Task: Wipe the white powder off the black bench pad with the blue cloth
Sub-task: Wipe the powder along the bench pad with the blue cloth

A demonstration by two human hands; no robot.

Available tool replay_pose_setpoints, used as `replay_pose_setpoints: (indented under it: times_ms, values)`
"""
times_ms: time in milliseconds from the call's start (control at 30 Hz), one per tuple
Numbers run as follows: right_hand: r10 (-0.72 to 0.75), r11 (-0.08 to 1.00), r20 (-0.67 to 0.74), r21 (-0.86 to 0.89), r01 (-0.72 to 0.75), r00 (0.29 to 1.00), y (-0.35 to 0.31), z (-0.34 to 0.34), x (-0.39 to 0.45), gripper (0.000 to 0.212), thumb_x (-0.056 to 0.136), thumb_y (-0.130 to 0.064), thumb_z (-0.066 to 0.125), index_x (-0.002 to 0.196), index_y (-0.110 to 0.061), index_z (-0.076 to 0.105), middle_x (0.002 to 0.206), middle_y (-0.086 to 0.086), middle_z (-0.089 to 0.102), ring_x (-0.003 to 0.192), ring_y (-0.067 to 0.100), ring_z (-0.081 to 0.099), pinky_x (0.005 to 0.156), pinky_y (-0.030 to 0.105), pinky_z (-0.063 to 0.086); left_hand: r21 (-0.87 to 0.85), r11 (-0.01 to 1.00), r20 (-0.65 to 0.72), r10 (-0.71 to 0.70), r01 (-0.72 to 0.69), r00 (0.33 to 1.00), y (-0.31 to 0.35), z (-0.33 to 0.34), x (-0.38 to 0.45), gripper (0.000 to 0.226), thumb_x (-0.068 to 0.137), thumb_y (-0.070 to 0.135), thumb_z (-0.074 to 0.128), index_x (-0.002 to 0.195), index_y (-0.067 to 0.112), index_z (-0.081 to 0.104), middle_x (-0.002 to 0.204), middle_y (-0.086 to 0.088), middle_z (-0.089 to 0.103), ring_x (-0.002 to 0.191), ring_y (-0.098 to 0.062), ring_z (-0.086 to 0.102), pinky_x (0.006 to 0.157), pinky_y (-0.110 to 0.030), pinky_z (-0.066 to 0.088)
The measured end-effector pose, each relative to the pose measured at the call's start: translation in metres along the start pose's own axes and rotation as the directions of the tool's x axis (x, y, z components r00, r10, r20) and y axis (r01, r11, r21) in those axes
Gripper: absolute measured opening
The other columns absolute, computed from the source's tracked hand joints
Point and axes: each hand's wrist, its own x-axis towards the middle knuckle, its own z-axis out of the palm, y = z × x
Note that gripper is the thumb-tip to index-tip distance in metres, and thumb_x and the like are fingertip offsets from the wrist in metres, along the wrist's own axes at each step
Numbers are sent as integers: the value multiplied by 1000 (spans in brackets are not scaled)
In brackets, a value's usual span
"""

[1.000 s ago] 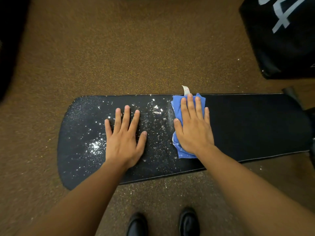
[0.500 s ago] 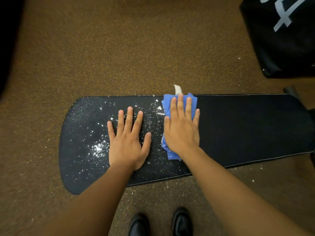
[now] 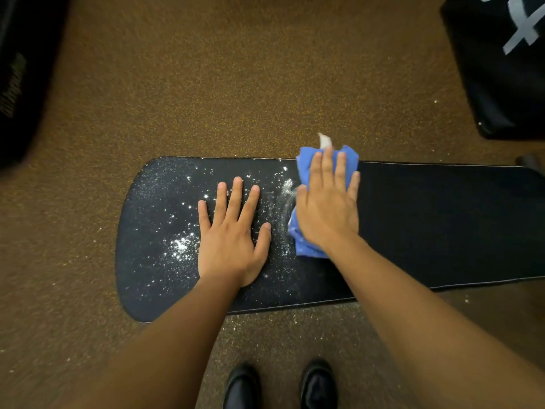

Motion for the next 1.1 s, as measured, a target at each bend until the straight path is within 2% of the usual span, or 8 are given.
replay_pose_setpoints:
  times_ms: [167, 300, 433, 533, 667, 800, 933, 1100]
  values:
    - [-339, 937, 60, -67, 343, 939, 21, 15, -111, 64, 98, -38, 22, 154, -8, 12, 163, 10, 6, 150, 30, 3, 118, 57, 15, -18, 1000, 2, 4, -4, 1000, -2, 0, 0, 66, 96, 53, 19, 157, 31, 7, 165, 2, -4, 151, -20, -13, 120, -53, -6]
    - [-149, 985, 30, -83, 151, 988, 62, 5, -72, 66, 96, -38, 22, 154, -7, 16, 163, 9, 9, 150, 28, 3, 117, 56, 11, -9, 1000, 11, 2, -2, 1000, -1, -1, 0, 64, 98, 53, 16, 157, 32, 3, 165, 2, -8, 150, -20, -17, 120, -51, -8]
    - [71, 997, -12, -9, -71, 997, 22, -4, 7, 65, 100, -35, 23, 154, -5, 2, 163, 11, -6, 149, 30, -9, 119, 55, 0, -21, 1000, -2, 0, 0, 1000, -1, 0, -1, 64, 97, 52, 17, 157, 32, 5, 165, 2, -6, 150, -19, -16, 120, -51, -8]
    - [-86, 996, -6, -31, 85, 996, -12, 5, -16, 64, 100, -36, 15, 154, -8, -3, 162, 12, -9, 148, 31, -12, 119, 55, 2, -22, 1000, -5, -1, 1, 1000, -2, 2, 0, 63, 97, 48, 17, 157, 31, 7, 165, 2, -5, 151, -19, -14, 120, -52, -6]
    - [-342, 938, 36, -50, 343, 939, 3, 18, -116, 65, 99, -39, 22, 154, -6, 12, 162, 13, 7, 149, 32, 4, 117, 57, 14, -17, 1000, -4, 9, -9, 1000, -3, 4, 2, 61, 98, 43, 18, 157, 28, 9, 165, 2, -4, 151, -20, -13, 120, -54, -3]
    - [-137, 987, -1, -88, 137, 991, 53, 8, -81, 66, 96, -37, 23, 152, 0, 19, 160, 17, 15, 148, 35, 10, 117, 58, 17, -10, 1000, 3, 13, -13, 1000, -3, 5, 1, 60, 100, 44, 15, 157, 30, 4, 165, 3, -7, 150, -20, -17, 120, -53, -6]
    - [114, 993, -28, -5, -114, 993, 16, -4, 7, 68, 98, -36, 23, 152, 2, 6, 161, 22, 0, 148, 37, -5, 119, 55, 2, -10, 1000, -6, 12, -12, 1000, -3, 5, 1, 60, 100, 44, 15, 157, 30, 5, 165, 3, -7, 150, -20, -16, 120, -53, -7]
    - [-215, 974, 6, -72, 215, 977, -19, 14, -76, 67, 99, -38, 21, 152, 1, 8, 160, 23, 2, 148, 38, -2, 119, 56, 8, -28, 1000, -9, 14, -14, 1000, -4, 5, 1, 61, 98, 42, 16, 157, 29, 10, 165, 3, -5, 151, -19, -13, 120, -53, -4]
